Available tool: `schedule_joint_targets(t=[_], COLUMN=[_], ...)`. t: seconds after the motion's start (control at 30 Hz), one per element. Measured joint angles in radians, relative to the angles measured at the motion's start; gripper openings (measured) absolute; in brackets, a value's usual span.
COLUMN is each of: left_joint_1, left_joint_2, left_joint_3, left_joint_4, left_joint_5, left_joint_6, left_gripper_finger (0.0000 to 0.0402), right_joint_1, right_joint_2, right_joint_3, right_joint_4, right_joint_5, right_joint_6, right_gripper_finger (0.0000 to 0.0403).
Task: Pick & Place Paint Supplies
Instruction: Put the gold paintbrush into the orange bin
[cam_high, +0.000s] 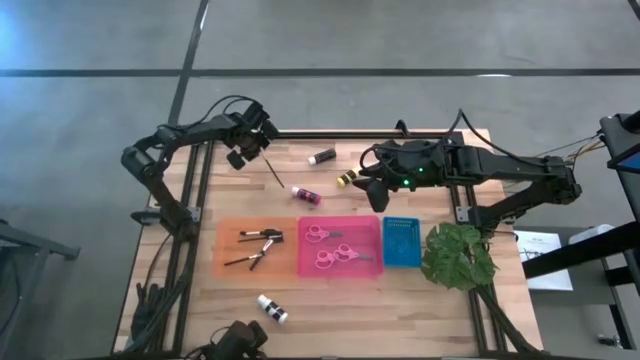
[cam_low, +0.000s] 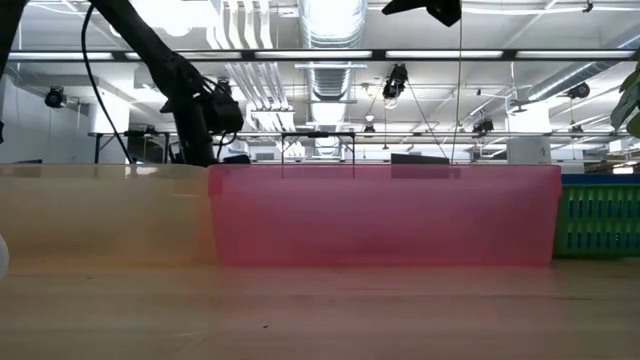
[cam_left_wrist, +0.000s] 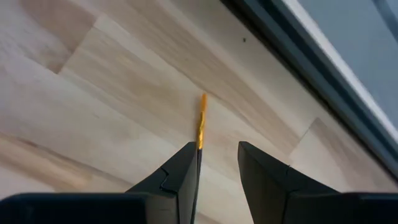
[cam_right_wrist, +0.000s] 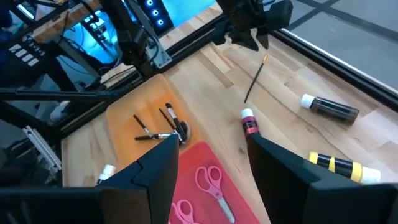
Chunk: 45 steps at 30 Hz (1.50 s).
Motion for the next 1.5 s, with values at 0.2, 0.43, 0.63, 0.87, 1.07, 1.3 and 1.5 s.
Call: schedule_joint_targets(t=[0.2,0.43,0.63,0.87,1.07,1.3,1.5], left_joint_1=[0.005,-0.001,-0.017,-0.029,-0.029,-0.038,-0.063], left_joint_2=[0.011,0.093,0.126,0.141,0.142,0.125,0.090], left_joint_3=[0.000,0.000,0.005,0.006,0.004,0.003,-0.004], left_joint_4=[0.008,0.010,0.013,-0.003,-0.004,0.017,-0.003], left_joint_5=[-0.031,0.037,0.048,0.031,0.036,0.071,0.090], left_joint_6=[-0.039,-0.059,-0.063,-0.072,-0.068,0.000,0.005], left_gripper_finger=[0.0125,0.0125,0.0125,0.0086,0.0010,0.0003,0.0002], right_joint_1=[0.000,0.000,0.000,0.000,0.000,0.000,0.000], right_joint_2=[0.000,0.000,-0.002,-0.003,-0.003,-0.003,-0.003], right_joint_3=[0.000,0.000,0.000,0.000,-0.004,-0.008,-0.009], right_joint_4=[-0.011,-0.030,-0.051,-0.051,-0.050,-0.049,-0.044], right_joint_5=[-0.002,-0.003,-0.002,-0.001,0.000,0.002,0.002], right_joint_6=[-0.001,-0.002,-0.001,-0.004,-0.004,-0.001,0.000], right_gripper_finger=[0.0187,0.0187,0.0187,0.0187,0.0187,0.0187,0.0187])
